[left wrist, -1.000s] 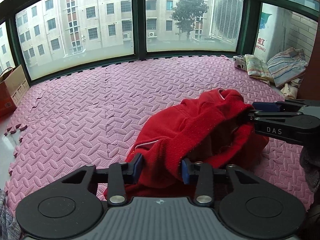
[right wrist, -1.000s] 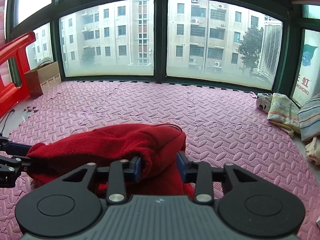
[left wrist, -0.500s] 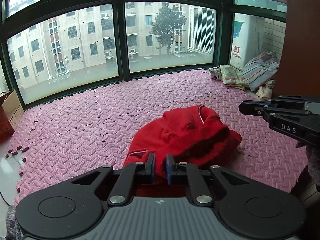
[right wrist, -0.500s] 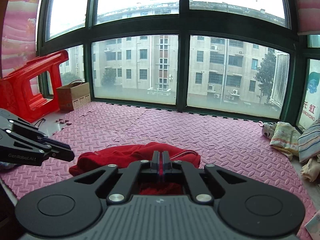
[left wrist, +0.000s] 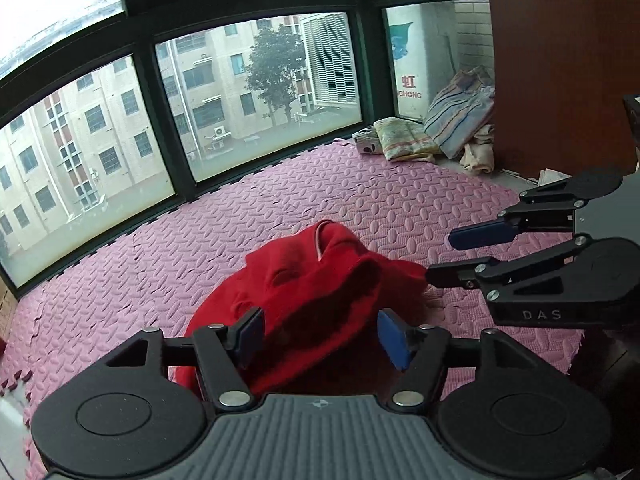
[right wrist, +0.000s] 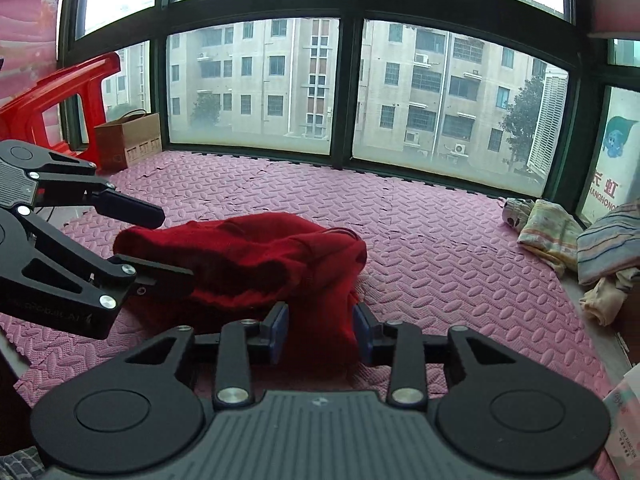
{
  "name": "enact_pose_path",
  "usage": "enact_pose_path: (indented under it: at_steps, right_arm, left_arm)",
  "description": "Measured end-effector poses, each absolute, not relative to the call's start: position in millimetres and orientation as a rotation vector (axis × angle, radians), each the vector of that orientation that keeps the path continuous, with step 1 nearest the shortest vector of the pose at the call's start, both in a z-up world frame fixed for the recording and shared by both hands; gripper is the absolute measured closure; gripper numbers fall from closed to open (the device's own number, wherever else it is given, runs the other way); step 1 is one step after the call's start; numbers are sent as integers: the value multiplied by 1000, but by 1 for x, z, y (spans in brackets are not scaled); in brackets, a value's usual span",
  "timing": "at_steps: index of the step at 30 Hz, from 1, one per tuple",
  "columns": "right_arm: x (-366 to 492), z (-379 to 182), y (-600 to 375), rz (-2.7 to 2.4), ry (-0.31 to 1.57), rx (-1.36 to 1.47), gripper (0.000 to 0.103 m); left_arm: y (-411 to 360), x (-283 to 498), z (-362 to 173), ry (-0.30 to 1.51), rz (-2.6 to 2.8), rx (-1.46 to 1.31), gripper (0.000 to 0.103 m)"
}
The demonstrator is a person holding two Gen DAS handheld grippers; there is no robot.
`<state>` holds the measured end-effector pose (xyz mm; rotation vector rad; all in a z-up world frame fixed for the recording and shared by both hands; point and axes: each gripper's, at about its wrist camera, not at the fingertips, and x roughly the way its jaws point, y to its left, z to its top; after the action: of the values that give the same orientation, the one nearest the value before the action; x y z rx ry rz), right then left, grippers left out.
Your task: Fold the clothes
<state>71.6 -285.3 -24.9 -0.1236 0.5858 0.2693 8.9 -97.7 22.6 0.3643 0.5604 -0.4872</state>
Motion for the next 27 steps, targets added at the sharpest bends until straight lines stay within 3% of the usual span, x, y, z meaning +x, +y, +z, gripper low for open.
enact_pose_path:
  at_steps: [9, 10, 12, 14, 18, 27]
  right_arm:
    - [87, -44, -317, 224, 664, -86, 62]
    - [89, -44, -319, 224, 664, -86, 62]
    - [92, -44, -321, 224, 665, -86, 62]
    - [96, -45, -322, 225, 666, -86, 62]
    - [107, -46, -322, 240, 672, -82, 61]
    - [138, -58, -304, 322, 719, -95, 55]
  left_arm:
    - [-155, 66, -5, 570, -500, 462, 37]
    - [-158, 69, -9, 575, -498, 479, 40]
    - [-159, 76, -14, 589, -502, 497, 55]
    - [-154, 81, -14, 610, -516, 485, 76]
    - [-130, 80, 5, 603, -538, 417, 90]
    - [-45, 52, 74, 481, -539, 248, 92]
